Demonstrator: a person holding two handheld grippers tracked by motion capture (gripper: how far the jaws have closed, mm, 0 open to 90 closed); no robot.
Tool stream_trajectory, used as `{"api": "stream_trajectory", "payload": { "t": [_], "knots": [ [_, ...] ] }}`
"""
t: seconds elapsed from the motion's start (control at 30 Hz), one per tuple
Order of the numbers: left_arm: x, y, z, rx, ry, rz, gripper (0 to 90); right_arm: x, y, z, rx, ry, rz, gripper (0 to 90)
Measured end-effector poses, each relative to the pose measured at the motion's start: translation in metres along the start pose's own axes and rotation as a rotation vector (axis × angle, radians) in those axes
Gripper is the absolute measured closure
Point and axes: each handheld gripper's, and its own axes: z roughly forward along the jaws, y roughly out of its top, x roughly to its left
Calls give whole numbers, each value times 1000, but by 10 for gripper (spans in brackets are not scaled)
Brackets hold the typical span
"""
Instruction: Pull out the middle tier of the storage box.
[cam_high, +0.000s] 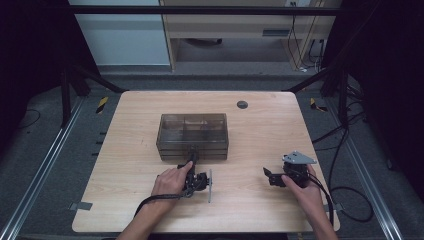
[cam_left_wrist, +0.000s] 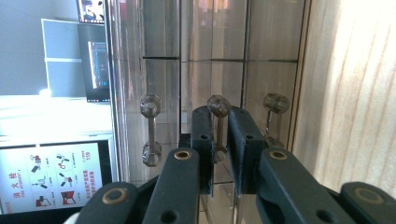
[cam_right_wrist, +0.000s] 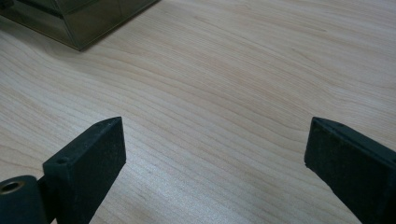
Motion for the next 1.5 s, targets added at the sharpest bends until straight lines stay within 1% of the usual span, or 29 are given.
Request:
{"api": "stream_trajectory", "payload": {
  "t": [0.23,0.27,0.33,0.43,0.5,0.53,0.57,0.6,0.63,0.67,0.77,0.83,0.87,0.9,0.93,0.97,1.0,1.03,1.17,1.2,1.23,1.27,1.3,1.33,1.37,1.4,1.43,1.47,1.5],
  "knots": [
    [-2,-1,-8,-11,1,7,809,1,0,1,5,5,0,56],
    [-3,-1,-10,-20,4,6,809,1,0,1,6,6,-1,56],
    [-4,-1,-15,-19,0,8,809,1,-1,1,5,10,-2,56],
    [-5,-3,-19,-32,-5,-5,809,3,0,1,6,11,-10,55],
    [-5,-3,-22,-28,-11,-7,807,3,0,2,3,14,-18,53],
    [-5,-3,-22,-33,-13,-18,804,3,0,2,3,14,-22,52],
    [-3,-2,-23,-29,-20,-20,783,4,0,2,4,15,-22,51],
    [-2,-3,-24,-32,-16,-26,736,4,0,2,5,17,-20,50],
    [-2,-3,-25,-37,-19,-42,698,5,0,2,6,19,-19,50],
    [1,-3,-27,-41,-17,-46,655,5,0,2,6,19,-19,49],
    [4,-4,-30,-44,-51,-100,588,6,0,3,6,23,-20,48],
    [7,-5,-32,-43,-87,-132,564,7,1,3,9,26,-26,48],
    [7,-6,-32,-53,-93,-149,554,6,0,4,8,25,-35,49],
    [9,-6,-33,-45,-112,-167,545,7,0,4,11,26,-30,49],
    [9,-6,-32,-57,-116,-183,538,7,0,4,13,26,-26,49],
    [10,-6,-33,-50,-130,-194,530,8,1,4,14,28,-23,49],
    [11,-7,-32,-63,-136,-211,531,8,1,4,15,26,-23,49],
    [12,-7,-33,-59,-150,-227,532,8,1,4,15,26,-26,49],
    [16,-10,-34,-67,-181,-282,512,9,1,4,14,29,-38,55],
    [17,-11,-34,-68,-186,-295,506,9,1,4,16,32,-36,59],
    [19,-13,-34,-71,-192,-317,491,10,2,4,15,37,-35,61],
    [20,-15,-34,-74,-196,-323,478,12,2,4,16,45,-41,67],
    [22,-17,-35,-82,-208,-348,471,13,2,3,16,51,-47,74],
    [26,-21,-36,-86,-231,-378,467,16,3,2,15,61,-59,77],
    [28,-23,-36,-90,-249,-400,451,20,4,0,20,71,-86,76],
    [30,-25,-36,-98,-273,-426,441,23,4,-1,24,78,-101,76],
    [31,-27,-37,-111,-284,-446,426,27,6,-2,26,88,-119,75],
    [32,-30,-38,-128,-307,-462,414,30,7,-3,24,103,-128,75],
    [33,-32,-39,-140,-320,-461,397,34,9,-4,30,124,-149,74]
  ]
}}
